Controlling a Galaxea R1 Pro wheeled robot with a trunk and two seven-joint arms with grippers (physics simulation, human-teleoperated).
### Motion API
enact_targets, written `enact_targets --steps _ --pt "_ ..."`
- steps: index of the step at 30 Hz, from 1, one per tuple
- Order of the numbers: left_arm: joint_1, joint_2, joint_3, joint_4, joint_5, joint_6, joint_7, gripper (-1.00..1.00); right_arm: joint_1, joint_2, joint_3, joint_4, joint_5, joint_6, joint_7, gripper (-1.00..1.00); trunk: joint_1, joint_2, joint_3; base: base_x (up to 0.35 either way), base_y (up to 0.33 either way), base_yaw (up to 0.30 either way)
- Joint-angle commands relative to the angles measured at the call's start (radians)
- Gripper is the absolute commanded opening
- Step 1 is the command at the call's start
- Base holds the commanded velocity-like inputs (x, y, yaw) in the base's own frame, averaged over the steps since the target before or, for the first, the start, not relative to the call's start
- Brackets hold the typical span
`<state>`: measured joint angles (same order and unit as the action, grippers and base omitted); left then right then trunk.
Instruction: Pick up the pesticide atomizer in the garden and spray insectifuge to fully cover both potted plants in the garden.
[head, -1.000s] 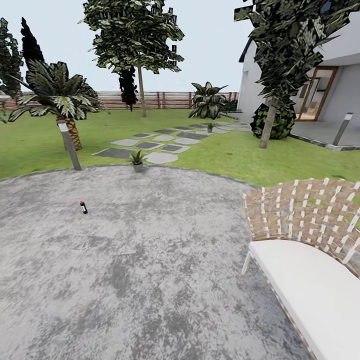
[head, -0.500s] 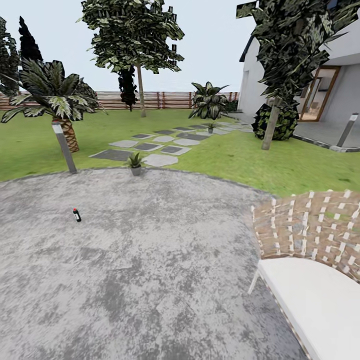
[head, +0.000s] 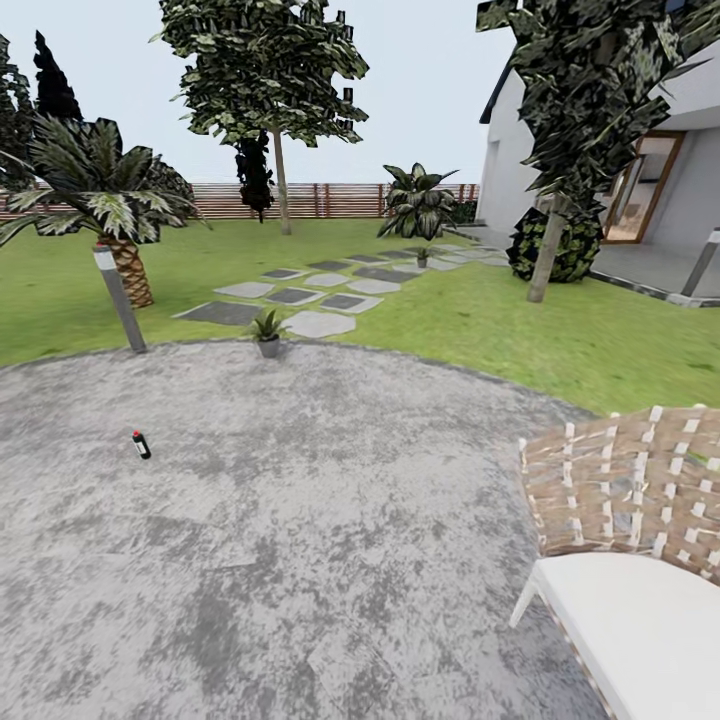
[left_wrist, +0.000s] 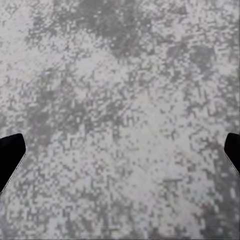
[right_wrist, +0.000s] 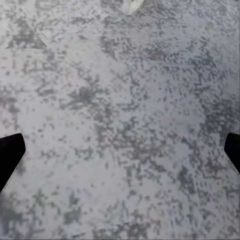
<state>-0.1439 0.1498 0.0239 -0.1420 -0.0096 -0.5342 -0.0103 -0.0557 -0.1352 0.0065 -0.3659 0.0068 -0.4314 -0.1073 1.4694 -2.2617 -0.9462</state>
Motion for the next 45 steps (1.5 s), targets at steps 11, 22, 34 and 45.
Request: enact_targets --steps 11,22,34,45 --pt "-0.001 0.003 0.002 0.001 -0.001 -0.004 -0.002 1.00 0.000 0.000 0.000 0.001 0.001 -0.003 -0.003 1.00 0.000 0.000 -0.001 0.315 0.000 0.000" --pt "0.000 0.004 0.002 0.001 -0.001 -0.005 -0.002 1.00 0.000 0.000 0.000 0.001 0.001 -0.003 -0.003 1.00 0.000 0.000 -0.001 0.337 0.000 0.000" --pt "-0.001 0.004 0.004 0.000 -0.001 -0.006 -0.002 1.00 -0.001 -0.001 0.000 -0.001 -0.001 -0.003 -0.003 1.00 0.000 0.000 -0.001 0.337 0.052 0.000" --pt "-0.001 0.004 0.004 -0.001 -0.001 -0.006 -0.002 1.00 0.000 0.000 0.000 -0.001 -0.001 -0.004 -0.004 1.00 0.000 0.000 -0.001 0.337 0.111 0.170"
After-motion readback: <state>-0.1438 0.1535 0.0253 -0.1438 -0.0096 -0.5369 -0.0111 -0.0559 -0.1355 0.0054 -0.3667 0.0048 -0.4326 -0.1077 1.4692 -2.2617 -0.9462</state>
